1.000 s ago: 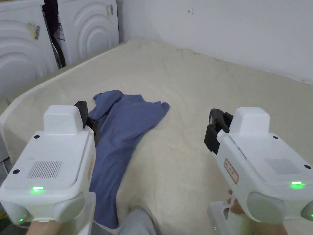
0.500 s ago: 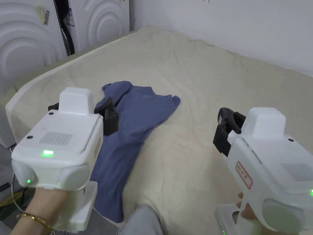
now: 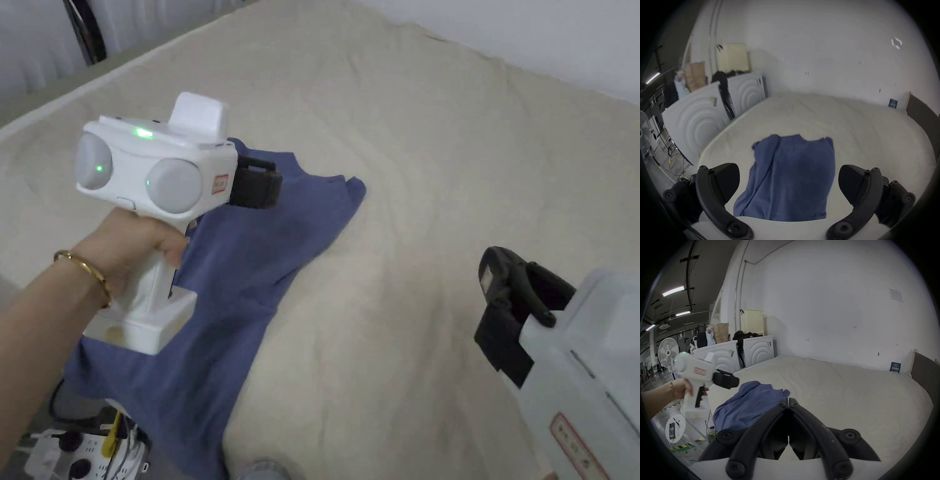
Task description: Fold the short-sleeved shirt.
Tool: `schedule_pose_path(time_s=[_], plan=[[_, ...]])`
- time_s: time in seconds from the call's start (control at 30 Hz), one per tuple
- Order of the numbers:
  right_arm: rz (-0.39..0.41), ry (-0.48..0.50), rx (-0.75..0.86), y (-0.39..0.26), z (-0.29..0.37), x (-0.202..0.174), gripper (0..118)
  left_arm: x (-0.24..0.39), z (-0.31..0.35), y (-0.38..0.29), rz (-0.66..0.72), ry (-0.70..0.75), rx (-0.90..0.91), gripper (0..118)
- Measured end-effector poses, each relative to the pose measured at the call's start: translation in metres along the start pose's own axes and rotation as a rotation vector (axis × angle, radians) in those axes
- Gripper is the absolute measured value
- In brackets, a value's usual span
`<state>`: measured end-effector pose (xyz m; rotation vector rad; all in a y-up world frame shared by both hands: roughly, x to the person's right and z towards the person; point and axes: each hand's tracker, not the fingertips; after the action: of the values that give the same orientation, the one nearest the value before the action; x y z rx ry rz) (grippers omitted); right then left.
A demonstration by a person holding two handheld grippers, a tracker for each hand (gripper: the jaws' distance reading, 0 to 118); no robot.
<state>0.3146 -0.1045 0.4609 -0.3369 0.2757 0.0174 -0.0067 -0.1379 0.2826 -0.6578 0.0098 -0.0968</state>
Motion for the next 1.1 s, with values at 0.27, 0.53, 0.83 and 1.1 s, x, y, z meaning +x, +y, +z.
schedule_pose_path(time_s=[0.27,0.53,0.83,1.1], plan=[[-0.043,-0.030,-0.118,-0.030,-0.051,0.029,1,0.012,-0.149,0.015,0.072,-0.125,-0.333,118],[-0.097,-0.081,-0.212,-0.061,-0.054,0.053,1,0.028,-0.183,-0.001,0.103,-0.095,-0.480,65],[-0.113,-0.122,-0.166,-0.046,-0.013,0.054,1,0.022,-0.126,0.005,0.260,-0.056,-0.275,4],[-0.109,-0.163,-0.053,-0.025,0.061,0.049,1,-0.002,-0.002,0.057,0.222,-0.030,-0.122,3]])
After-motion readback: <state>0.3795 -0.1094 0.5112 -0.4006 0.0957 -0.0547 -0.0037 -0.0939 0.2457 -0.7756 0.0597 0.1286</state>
